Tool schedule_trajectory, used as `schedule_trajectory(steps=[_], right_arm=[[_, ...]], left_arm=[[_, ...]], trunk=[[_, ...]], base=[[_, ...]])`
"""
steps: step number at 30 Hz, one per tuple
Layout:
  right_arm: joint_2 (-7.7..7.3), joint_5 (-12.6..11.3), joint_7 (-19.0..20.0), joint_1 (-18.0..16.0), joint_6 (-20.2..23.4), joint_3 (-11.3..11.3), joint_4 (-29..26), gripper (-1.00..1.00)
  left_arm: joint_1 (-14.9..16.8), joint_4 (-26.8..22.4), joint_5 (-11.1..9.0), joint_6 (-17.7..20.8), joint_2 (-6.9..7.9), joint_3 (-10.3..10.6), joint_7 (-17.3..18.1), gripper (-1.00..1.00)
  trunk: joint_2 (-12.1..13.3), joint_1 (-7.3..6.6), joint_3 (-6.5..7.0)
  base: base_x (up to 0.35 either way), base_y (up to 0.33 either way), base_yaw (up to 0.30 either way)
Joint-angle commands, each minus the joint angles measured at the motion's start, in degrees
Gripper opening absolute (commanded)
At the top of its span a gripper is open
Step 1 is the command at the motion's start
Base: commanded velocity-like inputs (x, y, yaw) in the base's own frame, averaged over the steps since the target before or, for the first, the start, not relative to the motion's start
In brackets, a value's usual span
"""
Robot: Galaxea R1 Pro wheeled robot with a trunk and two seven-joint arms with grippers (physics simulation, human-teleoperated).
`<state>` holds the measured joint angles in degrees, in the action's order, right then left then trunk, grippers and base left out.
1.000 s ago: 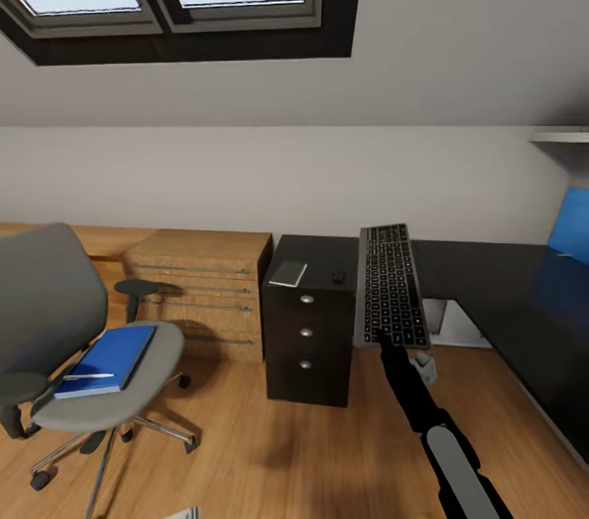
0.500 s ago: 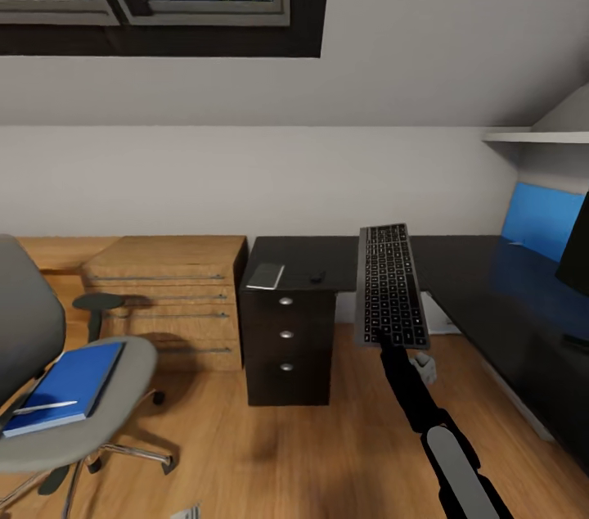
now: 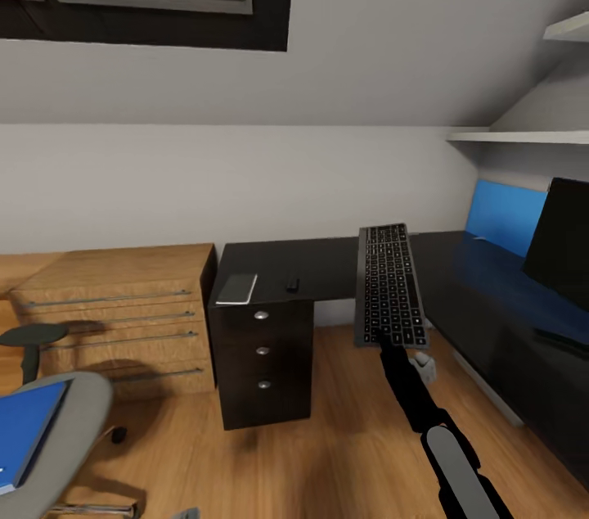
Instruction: In the bedroom, organize the workspace by keeping the computer under the desk, ensuring the monitor is on the desk, placing the keyboard on the desk next to the monitor, placing the mouse on the desk next to the keyboard, moving the folder from the swivel chair onto the desk next to the mouse, stacking the notebook on top of the folder with the pen on top of the notebook, and positioning the swivel chair next to the desk.
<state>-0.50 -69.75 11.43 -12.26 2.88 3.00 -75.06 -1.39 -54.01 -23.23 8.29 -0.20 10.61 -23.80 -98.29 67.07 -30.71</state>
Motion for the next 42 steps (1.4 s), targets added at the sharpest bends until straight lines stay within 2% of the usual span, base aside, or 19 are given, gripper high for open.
schedule_trajectory(steps=[1, 12, 19, 20, 42], right_arm=[[-0.03, -0.73, 0.35, -0.02, 0.19, 0.06, 0.01, -1.00], [-0.03, -0.73, 0.35, -0.02, 0.19, 1.29, 0.01, -1.00], [-0.53, -0.73, 0.31, 0.00, 0.72, 2.07, 0.00, -1.00], [-0.56, -0.73, 0.21, -0.02, 0.73, 2.70, -0.03, -1.00], [-0.18, -0.93, 0.09, 0.66, 0.48, 3.67, -0.26, -1.00]], left_arm=[[-0.02, -0.15, -0.36, 0.23, 0.02, 0.07, -0.37, 1.00], [-0.02, -0.13, -0.21, 0.23, -0.06, 0.27, -0.37, 1.00], [-0.02, -0.13, -0.37, 0.23, 0.00, 0.23, -0.37, 1.00], [-0.02, -0.13, -0.41, 0.23, 0.02, 0.19, -0.37, 1.00], [-0.02, -0.05, -0.49, 0.32, 0.02, 0.02, -0.37, 1.00]], trunk=[[-0.03, 0.00, -0.08], [-0.03, 0.00, -0.49], [2.78, -1.54, 0.72], [3.18, -1.76, 0.90], [12.00, -6.59, 4.85]], base=[[0.011, 0.004, -0.257], [0.002, 0.001, -0.242], [0.000, 0.000, -0.030], [0.000, 0.000, 0.000], [0.000, 0.000, 0.000]])
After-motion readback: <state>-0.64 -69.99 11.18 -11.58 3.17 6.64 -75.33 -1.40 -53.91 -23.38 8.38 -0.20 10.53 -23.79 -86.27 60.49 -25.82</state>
